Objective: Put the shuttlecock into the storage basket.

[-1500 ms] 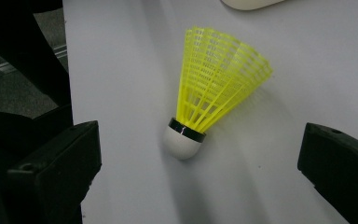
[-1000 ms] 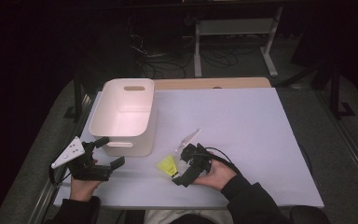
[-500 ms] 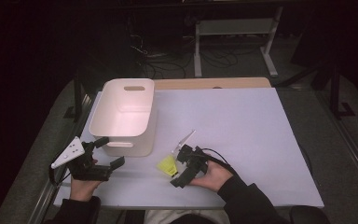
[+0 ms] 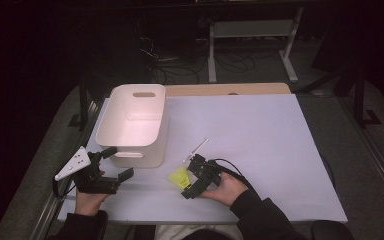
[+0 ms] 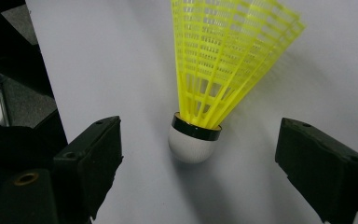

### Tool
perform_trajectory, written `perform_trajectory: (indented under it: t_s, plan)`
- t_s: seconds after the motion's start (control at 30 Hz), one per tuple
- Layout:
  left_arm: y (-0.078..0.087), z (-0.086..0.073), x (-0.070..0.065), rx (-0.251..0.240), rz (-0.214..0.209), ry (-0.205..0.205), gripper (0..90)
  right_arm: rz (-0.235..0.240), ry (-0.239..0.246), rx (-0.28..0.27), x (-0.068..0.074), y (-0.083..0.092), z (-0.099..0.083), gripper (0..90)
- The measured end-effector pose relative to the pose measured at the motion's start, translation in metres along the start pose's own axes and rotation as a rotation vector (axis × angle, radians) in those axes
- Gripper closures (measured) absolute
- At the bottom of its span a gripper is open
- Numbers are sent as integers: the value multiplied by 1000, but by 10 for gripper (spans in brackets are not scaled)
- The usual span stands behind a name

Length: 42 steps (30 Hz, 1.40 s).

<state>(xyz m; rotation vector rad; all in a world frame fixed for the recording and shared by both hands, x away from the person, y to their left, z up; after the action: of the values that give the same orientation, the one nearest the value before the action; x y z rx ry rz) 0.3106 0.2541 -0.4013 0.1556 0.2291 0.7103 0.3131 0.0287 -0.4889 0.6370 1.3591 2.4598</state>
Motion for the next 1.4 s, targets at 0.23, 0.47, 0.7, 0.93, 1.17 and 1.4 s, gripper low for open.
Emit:
perform_trajectory:
  t_s: [0.23, 0.47, 0.7, 0.93, 1.17, 1.4]
  plan:
    - [0, 0, 0, 0, 0, 1, 0, -13, 17, -5, 2, -2, 1, 225]
    - [0, 0, 0, 1, 0, 1, 0, -27, 22, -7, 1, -4, 1, 305]
    - [0, 0, 0, 0, -1, 1, 0, -25, 31, 5, 2, -8, -1, 391]
    - [0, 0, 0, 0, -2, 2, 0, -35, 27, 8, 0, -8, -2, 492]
    - [0, 0, 0, 1, 0, 1, 0, -30, 21, -4, 0, -6, -2, 609]
    - [0, 0, 0, 1, -1, 1, 0, -32, 27, -1, 0, -6, -2, 623]
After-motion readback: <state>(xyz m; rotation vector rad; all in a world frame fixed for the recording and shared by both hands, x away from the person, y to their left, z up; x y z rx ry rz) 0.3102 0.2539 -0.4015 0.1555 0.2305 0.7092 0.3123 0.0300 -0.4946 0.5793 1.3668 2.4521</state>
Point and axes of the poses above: each handheld gripper's, and its own axes: y roughly backward along the jaws, z roughly out of its top, x roughly to its left, the point moved 8 cm from there along -y, roughly forward along the jaws, and after that the axes turned 3 degrees about y, right-handed, at the moved point
